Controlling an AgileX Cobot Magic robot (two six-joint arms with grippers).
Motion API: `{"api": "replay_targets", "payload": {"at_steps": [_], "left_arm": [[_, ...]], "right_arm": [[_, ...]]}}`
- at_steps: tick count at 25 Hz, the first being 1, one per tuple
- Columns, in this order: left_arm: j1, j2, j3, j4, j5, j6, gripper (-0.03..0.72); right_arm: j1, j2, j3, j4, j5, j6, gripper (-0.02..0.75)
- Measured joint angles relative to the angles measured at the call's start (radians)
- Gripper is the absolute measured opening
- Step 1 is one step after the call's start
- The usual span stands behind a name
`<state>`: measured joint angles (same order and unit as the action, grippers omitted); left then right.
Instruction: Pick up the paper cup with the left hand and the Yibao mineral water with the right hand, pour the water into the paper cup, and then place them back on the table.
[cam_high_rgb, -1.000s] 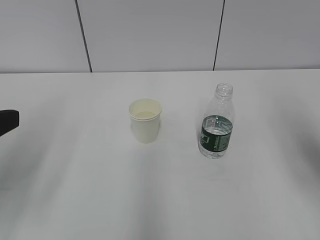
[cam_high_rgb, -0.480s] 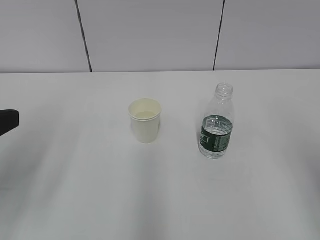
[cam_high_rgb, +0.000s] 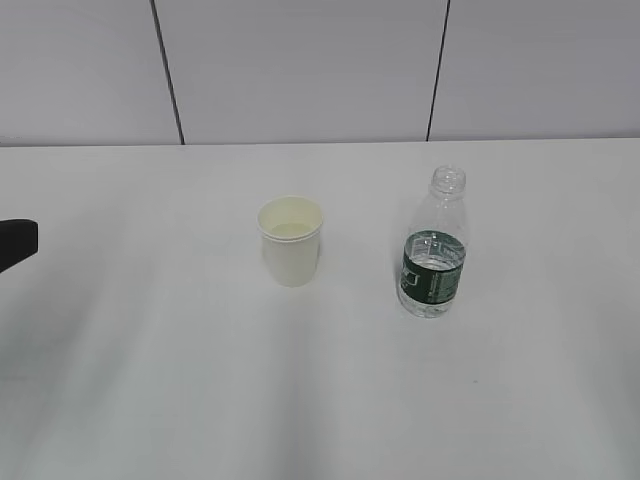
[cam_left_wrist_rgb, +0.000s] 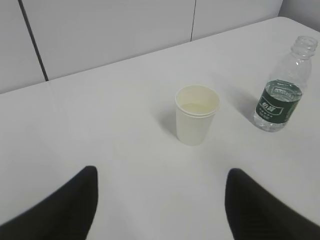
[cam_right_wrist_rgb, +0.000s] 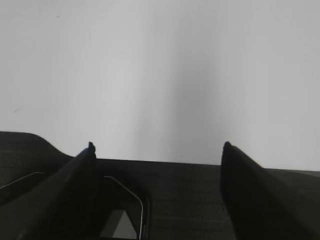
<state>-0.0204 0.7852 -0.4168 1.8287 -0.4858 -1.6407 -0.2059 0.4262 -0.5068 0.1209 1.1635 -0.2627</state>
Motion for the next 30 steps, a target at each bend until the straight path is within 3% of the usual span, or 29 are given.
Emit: {"api": "replay_targets", "payload": {"at_steps": [30], "left_arm": [[0.0,0.0,0.0,0.0,-0.004,0.0,0.488]], "right_arm": [[0.018,-0.378,0.004,-0.015,-0.013,0.001,0.592]]}}
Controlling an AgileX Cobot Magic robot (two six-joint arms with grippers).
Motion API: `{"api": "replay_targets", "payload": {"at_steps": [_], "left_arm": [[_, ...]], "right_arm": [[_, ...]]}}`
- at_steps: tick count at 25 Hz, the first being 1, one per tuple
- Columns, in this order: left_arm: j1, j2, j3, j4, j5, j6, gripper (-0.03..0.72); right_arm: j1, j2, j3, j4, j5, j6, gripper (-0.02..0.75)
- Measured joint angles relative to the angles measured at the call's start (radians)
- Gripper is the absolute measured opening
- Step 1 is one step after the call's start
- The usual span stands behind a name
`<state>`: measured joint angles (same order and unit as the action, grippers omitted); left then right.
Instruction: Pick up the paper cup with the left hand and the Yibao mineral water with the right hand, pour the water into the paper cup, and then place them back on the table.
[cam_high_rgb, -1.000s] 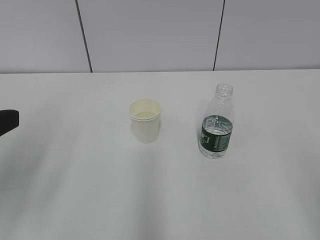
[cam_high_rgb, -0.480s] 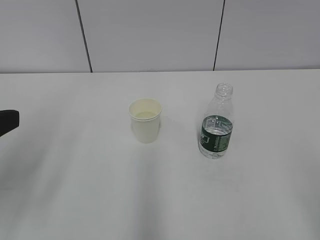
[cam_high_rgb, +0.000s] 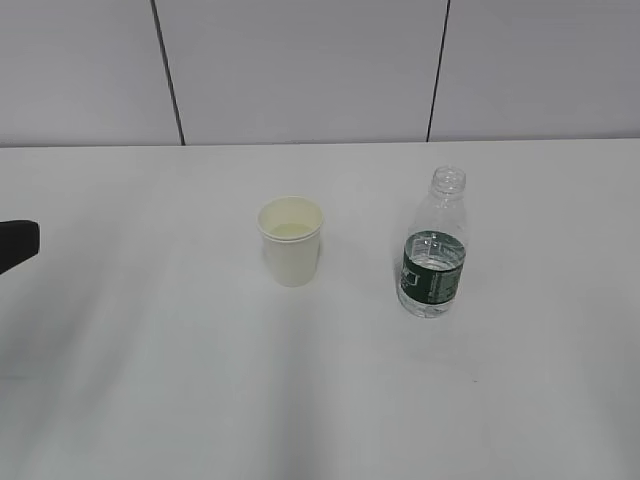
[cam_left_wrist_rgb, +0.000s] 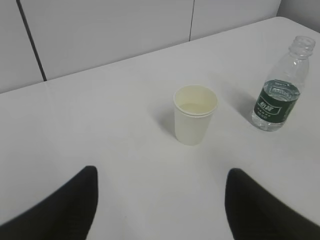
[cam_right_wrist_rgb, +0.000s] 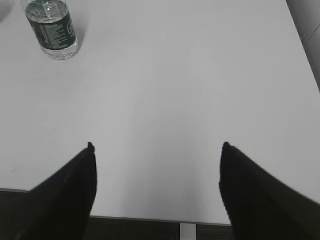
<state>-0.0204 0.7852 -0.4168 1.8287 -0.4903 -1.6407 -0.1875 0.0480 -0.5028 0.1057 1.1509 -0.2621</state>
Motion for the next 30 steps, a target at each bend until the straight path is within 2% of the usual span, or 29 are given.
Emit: {"api": "replay_targets", "payload": {"at_steps": [18,30], "left_arm": [[0.0,0.0,0.0,0.0,-0.022,0.0,0.488],[0.0,0.001,0.0,0.0,-0.027,0.0,0.488]], "right_arm": [[0.179,-0.051,0.0,-0.067,0.0,0.106,0.592],[0.184,-0.066,0.004,-0.142,-0.002,0.194,0.592]]}}
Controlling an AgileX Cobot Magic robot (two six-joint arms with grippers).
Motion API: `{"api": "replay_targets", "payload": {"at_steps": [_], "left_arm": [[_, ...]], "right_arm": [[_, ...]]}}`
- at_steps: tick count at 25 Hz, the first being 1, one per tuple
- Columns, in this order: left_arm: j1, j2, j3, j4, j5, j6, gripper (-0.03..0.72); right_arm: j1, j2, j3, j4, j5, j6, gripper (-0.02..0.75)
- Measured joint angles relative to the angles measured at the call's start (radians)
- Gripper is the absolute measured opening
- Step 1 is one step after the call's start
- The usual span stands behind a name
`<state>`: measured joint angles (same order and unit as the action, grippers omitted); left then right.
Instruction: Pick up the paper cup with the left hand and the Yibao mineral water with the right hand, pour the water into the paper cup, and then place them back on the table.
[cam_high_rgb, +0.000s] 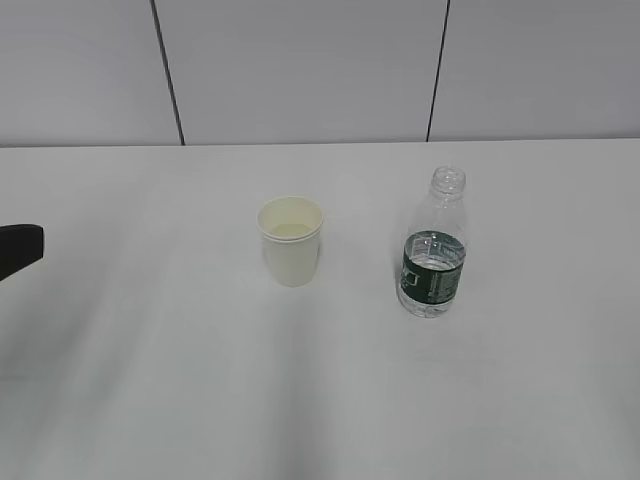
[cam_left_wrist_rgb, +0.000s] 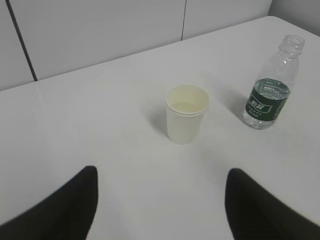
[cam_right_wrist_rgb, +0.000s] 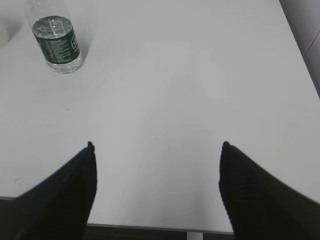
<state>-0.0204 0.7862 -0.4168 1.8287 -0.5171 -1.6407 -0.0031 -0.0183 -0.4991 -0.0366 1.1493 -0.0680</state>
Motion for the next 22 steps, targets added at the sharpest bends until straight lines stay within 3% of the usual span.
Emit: {"api": "replay_targets", "payload": {"at_steps": [22], "left_arm": [[0.0,0.0,0.0,0.0,0.023,0.0,0.488]], "right_arm": [[0.0,0.0,0.0,-0.002,0.0,0.006,0.592]]}}
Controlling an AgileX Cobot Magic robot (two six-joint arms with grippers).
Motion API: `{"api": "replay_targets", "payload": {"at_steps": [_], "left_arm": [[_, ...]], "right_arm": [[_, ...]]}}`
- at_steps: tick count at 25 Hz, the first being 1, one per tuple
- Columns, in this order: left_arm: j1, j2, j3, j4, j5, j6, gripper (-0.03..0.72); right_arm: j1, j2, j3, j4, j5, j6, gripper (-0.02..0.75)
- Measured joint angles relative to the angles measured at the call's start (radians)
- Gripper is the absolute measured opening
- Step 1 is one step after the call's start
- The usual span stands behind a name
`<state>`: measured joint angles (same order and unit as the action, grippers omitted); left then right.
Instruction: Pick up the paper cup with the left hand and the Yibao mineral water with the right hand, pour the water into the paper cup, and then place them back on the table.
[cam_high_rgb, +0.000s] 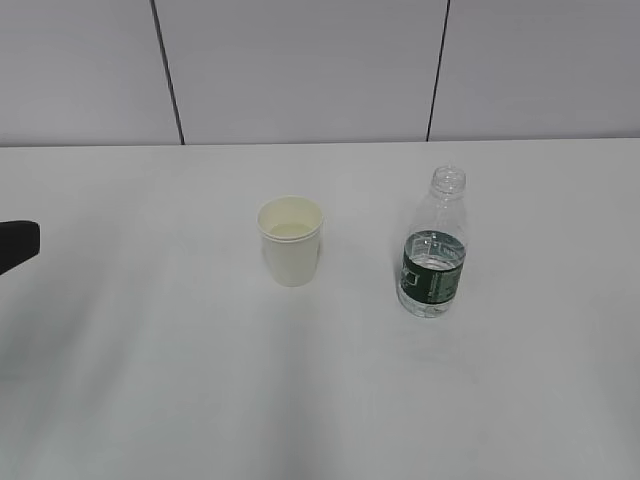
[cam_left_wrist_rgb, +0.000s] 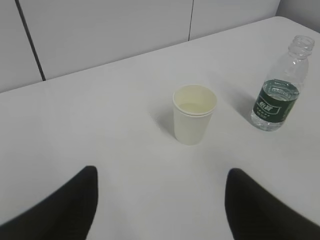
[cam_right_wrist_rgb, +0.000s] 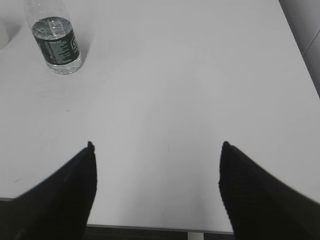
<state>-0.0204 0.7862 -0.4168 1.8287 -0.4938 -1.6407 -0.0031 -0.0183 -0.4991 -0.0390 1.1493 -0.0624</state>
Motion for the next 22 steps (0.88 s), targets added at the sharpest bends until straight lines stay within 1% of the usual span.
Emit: {"api": "replay_targets", "payload": {"at_steps": [22], "left_arm": [[0.0,0.0,0.0,0.0,-0.01,0.0,0.488]], "right_arm": [[0.0,0.0,0.0,0.0,-0.001,0.0,0.592]]}}
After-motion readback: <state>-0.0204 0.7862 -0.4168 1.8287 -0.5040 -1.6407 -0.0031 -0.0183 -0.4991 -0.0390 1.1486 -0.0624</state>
